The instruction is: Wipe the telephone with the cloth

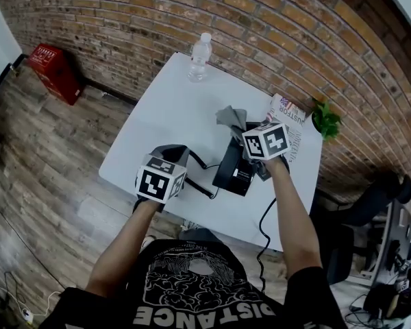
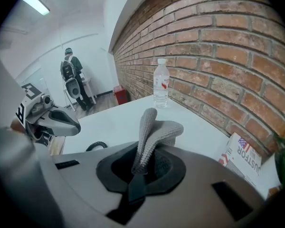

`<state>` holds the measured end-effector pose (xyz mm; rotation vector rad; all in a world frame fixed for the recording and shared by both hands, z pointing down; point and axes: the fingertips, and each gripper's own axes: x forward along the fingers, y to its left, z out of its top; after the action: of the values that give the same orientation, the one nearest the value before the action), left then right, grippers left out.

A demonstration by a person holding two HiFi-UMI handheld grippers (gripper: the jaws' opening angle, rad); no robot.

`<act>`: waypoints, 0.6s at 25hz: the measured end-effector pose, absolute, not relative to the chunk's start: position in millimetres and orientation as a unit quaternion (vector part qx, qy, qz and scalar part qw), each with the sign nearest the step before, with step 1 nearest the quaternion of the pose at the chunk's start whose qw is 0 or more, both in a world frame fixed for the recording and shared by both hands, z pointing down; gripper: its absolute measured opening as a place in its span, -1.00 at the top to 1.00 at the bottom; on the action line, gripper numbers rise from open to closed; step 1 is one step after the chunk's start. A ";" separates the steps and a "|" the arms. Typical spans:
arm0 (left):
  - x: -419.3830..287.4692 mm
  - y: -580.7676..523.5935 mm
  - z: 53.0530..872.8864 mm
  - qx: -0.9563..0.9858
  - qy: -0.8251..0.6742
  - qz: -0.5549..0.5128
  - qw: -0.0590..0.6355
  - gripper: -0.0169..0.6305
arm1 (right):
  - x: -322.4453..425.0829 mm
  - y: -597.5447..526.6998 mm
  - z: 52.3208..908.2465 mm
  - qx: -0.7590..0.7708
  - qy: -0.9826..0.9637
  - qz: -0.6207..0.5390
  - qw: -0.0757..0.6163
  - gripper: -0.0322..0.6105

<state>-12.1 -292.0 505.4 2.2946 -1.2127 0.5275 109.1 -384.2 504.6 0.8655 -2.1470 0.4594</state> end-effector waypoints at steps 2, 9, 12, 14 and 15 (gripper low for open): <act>-14.9 -290.3 504.6 0.840 -0.446 0.193 0.243 0.93 | 101.9 -383.0 506.3 0.331 -0.843 0.171 0.389 0.86; -21.6 -286.0 501.5 0.839 -0.447 0.192 0.242 0.93 | 89.8 -376.1 514.5 0.315 -0.840 0.152 0.415 0.86; -22.3 -284.4 500.7 0.840 -0.448 0.192 0.240 0.93 | 86.2 -370.3 517.5 0.308 -0.842 0.143 0.418 0.86; -22.1 -283.2 500.6 0.840 -0.446 0.191 0.240 0.93 | 83.7 -365.5 519.8 0.304 -0.843 0.136 0.422 0.86; -21.6 -282.4 500.4 0.841 -0.445 0.191 0.240 0.93 | 83.2 -362.9 521.6 0.304 -0.842 0.133 0.425 0.86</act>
<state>-21.6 -282.4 500.4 2.3019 -1.2190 0.5236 83.2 -362.9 521.6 0.7595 -2.1073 0.3330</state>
